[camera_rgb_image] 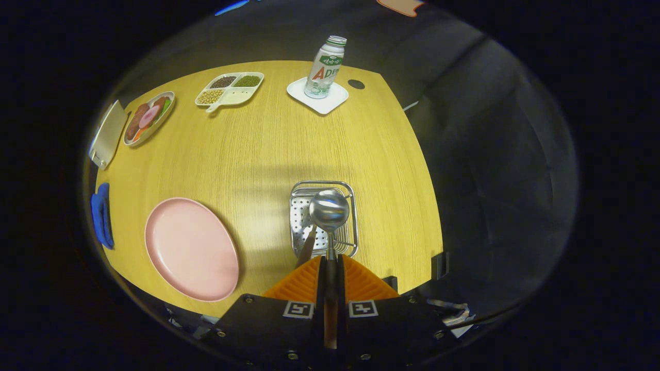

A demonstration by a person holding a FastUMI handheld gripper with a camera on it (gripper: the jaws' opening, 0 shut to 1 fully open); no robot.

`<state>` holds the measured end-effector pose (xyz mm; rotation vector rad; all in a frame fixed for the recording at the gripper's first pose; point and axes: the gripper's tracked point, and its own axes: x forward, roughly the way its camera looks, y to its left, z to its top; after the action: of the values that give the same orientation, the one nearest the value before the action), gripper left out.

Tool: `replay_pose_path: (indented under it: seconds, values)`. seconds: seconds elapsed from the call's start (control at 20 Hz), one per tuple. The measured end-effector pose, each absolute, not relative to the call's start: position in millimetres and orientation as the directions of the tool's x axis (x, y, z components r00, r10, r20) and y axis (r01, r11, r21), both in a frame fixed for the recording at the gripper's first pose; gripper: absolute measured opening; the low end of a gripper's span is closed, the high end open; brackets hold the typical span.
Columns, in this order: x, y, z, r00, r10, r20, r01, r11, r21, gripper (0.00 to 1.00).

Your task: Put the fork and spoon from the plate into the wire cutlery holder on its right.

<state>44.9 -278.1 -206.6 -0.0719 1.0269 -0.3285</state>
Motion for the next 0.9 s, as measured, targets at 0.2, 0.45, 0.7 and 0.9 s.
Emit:
replay_pose_path:
  seconds: [0.2, 0.45, 0.7, 0.9]
  values:
    - [45.4, -279.6, -196.9, 0.497, -0.307, -0.812, 0.233, 0.948, -0.216, 0.24]
    - [45.2, -272.4, -192.6, 0.515, -0.297, -0.804, 0.225, 0.952, -0.207, 0.24]
    - [49.2, -264.4, -170.2, 0.574, -0.312, -0.757, 0.235, 0.948, -0.213, 0.24]
    - [61.7, -252.1, -130.7, 0.709, -0.328, -0.624, 0.28, 0.943, -0.178, 0.23]
